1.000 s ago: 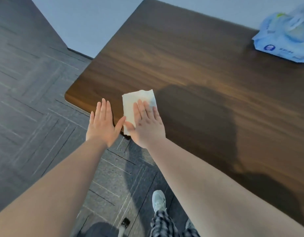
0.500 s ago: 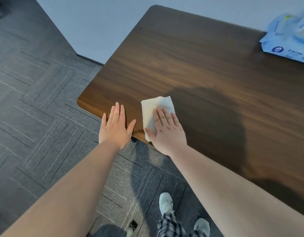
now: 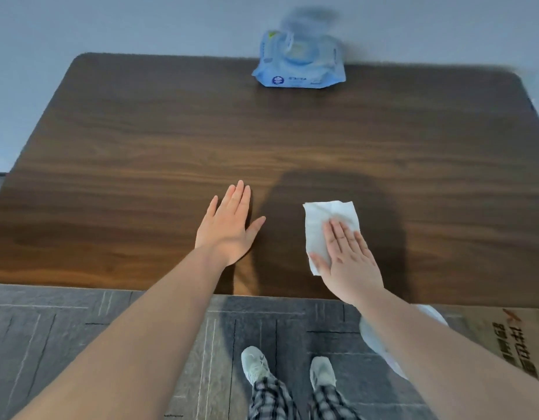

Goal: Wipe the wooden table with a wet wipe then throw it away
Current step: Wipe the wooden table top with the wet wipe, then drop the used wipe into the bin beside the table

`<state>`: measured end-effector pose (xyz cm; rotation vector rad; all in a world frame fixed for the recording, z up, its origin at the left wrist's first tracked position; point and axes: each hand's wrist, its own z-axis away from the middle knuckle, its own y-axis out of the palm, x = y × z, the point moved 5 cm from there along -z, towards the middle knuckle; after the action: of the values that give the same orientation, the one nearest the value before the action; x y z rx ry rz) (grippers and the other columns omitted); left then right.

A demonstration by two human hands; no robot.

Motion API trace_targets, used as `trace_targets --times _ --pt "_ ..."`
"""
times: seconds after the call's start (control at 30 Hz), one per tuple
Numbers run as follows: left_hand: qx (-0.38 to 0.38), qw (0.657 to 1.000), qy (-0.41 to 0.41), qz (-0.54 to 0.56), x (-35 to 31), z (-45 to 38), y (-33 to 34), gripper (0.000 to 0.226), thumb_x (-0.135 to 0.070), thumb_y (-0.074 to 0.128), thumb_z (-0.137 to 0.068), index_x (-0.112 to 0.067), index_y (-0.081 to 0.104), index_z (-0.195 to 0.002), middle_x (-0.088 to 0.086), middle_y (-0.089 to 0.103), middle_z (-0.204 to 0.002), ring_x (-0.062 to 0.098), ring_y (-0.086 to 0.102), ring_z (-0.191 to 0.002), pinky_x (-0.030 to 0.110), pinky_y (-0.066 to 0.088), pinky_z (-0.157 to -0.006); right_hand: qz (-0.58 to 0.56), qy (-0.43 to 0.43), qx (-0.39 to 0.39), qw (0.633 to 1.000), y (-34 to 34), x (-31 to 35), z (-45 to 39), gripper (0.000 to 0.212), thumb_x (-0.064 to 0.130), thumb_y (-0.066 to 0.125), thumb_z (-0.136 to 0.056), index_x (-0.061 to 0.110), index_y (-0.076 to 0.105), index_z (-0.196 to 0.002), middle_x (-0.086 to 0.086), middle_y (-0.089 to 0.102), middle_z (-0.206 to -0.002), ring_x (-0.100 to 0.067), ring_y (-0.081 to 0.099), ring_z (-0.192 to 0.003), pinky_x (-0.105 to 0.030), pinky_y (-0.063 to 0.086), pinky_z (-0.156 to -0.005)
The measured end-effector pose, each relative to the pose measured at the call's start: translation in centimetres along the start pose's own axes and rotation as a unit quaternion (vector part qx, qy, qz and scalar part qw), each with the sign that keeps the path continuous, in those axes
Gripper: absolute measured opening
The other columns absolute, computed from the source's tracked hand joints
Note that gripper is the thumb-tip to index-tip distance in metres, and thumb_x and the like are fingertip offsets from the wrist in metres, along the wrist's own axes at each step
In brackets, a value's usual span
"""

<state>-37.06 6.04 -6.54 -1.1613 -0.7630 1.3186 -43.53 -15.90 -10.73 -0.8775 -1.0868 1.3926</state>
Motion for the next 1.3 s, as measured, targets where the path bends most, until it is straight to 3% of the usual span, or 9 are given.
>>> trace_targets --times 0.5,0.63,0.7,0.77,0.83,0.93,1.07,1.2,1.3 --pt "0.066 0.947 0.305 -0.077 -33.1 -4.7 6.3 0.07 -0.056 0.011 -0.096 -0.016 -0.01 -0.15 -0.004 -0.013 -0.159 0.009 -0.014 -0.144 0.034 -0.006 -0.117 -0.086 0.275 -0.045 0.957 2.6 -26.1 14.5 0.089 0.073 -0.019 -0.074 0.02 -0.02 -0.145 0.001 -0.01 -0.16 -0.012 -0.01 -0.146 -0.028 -0.013 -0.113" --pt "0.07 0.929 0.352 -0.09 -40.1 -4.8 7.8 0.07 -0.056 0.009 -0.096 -0.015 -0.01 -0.15 -0.004 -0.013 -0.159 0.009 -0.014 -0.145 0.033 -0.007 -0.116 -0.126 0.26 -0.077 0.954 2.0 -29.7 16.0 0.093 0.073 -0.006 -0.082 0.012 0.011 -0.151 0.001 0.005 -0.156 -0.012 0.002 -0.144 -0.028 0.0 -0.115" --pt "0.075 0.923 0.366 -0.094 -42.8 -4.8 8.7 0.07 -0.056 0.008 -0.096 -0.015 -0.009 -0.15 -0.004 -0.013 -0.159 0.01 -0.014 -0.145 0.033 -0.006 -0.117 -0.126 0.221 -0.123 0.959 1.5 -31.1 16.4 0.079 0.062 0.009 -0.094 0.007 0.043 -0.14 -0.007 0.043 -0.146 -0.022 0.04 -0.136 -0.04 0.031 -0.112" --pt "0.08 0.915 0.381 -0.103 -45.1 -4.9 9.5 0.07 -0.056 0.008 -0.096 -0.015 -0.009 -0.15 -0.003 -0.012 -0.159 0.01 -0.014 -0.145 0.034 -0.006 -0.117 -0.117 0.196 -0.196 0.954 1.2 -32.6 16.8 0.052 0.04 0.031 -0.101 0.005 0.063 -0.122 -0.01 0.064 -0.124 -0.028 0.061 -0.115 -0.047 0.055 -0.088" --pt "0.082 0.908 0.395 -0.115 -47.0 -5.0 10.3 0.07 -0.056 0.008 -0.096 -0.015 -0.008 -0.15 -0.003 -0.012 -0.159 0.011 -0.013 -0.145 0.034 -0.005 -0.117 -0.118 0.207 -0.251 0.938 1.0 -34.3 17.5 0.027 0.013 0.06 -0.089 0.003 0.068 -0.112 -0.012 0.069 -0.114 -0.03 0.067 -0.106 -0.048 0.058 -0.079" --pt "0.081 0.899 0.414 -0.121 -49.5 -5.1 11.1 0.07 -0.056 0.009 -0.096 -0.015 -0.007 -0.15 -0.002 -0.011 -0.159 0.011 -0.012 -0.145 0.035 -0.005 -0.119 -0.141 0.261 -0.285 0.912 2.2 -37.2 19.9 0.037 -0.003 0.076 -0.073 0.002 0.07 -0.11 -0.012 0.07 -0.112 -0.03 0.067 -0.105 -0.044 0.049 -0.089" --pt "0.067 0.882 0.451 -0.117 -53.6 -5.3 12.0 0.072 -0.059 0.008 -0.094 -0.017 -0.006 -0.15 -0.002 -0.01 -0.16 0.012 -0.013 -0.145 0.035 -0.006 -0.119 -0.241 0.421 -0.196 0.852 6.7 -39.7 24.9 0.031 0.012 0.057 -0.093 0.01 0.063 -0.124 -0.005 0.063 -0.127 -0.025 0.058 -0.118 -0.032 0.043 -0.098" --pt "0.059 0.868 0.477 -0.123 -56.4 -5.8 13.4 0.078 -0.065 0.008 -0.092 -0.017 -0.007 -0.151 -0.003 -0.011 -0.16 0.01 -0.014 -0.145 0.036 -0.008 -0.118 -0.298 0.526 -0.124 0.787 11.8 -40.1 28.3 0.028 0.025 0.048 -0.098 0.009 0.067 -0.11 -0.009 0.071 -0.085 -0.032 0.061 -0.08 -0.031 0.042 -0.059" --pt "0.024 0.868 0.479 -0.127 -56.5 -5.7 14.2 0.08 -0.068 0.004 -0.09 -0.018 -0.006 -0.151 -0.004 -0.01 -0.16 0.009 -0.013 -0.145 0.038 -0.007 -0.119 -0.327 0.523 -0.069 0.784 14.8 -40.1 27.2 0.031 0.03 0.043 -0.098 0.008 0.066 -0.097 -0.005 0.063 -0.069 -0.029 0.058 -0.068 -0.029 0.037 -0.053"
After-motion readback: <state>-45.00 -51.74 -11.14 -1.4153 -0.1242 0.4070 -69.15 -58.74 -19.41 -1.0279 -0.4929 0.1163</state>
